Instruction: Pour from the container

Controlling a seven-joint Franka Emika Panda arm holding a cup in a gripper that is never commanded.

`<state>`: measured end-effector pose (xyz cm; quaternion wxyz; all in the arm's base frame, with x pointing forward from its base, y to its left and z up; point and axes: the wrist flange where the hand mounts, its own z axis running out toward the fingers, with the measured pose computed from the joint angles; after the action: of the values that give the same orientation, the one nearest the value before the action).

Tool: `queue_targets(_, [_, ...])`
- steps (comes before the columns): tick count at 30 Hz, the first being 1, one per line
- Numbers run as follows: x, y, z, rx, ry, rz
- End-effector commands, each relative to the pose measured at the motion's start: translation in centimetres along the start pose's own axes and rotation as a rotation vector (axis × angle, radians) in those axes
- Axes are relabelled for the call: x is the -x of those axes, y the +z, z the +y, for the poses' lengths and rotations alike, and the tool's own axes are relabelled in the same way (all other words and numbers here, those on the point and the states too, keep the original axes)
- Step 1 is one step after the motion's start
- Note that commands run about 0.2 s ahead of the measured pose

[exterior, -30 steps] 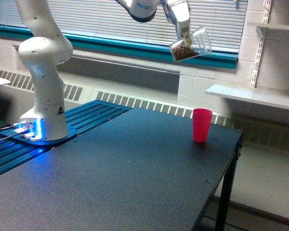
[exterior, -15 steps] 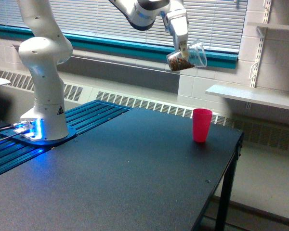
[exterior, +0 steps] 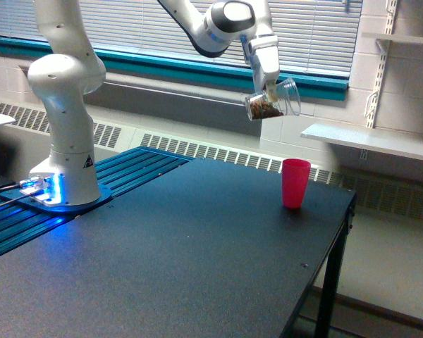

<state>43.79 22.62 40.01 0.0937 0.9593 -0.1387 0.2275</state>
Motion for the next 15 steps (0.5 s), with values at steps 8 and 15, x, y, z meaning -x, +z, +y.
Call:
queue_targets(8, [2.3,2.5,-1.2,0.014,-0.007,-0.037])
queue_targets(15, [3.4,3.7,-2.7,0.028,-0.05,-0.064])
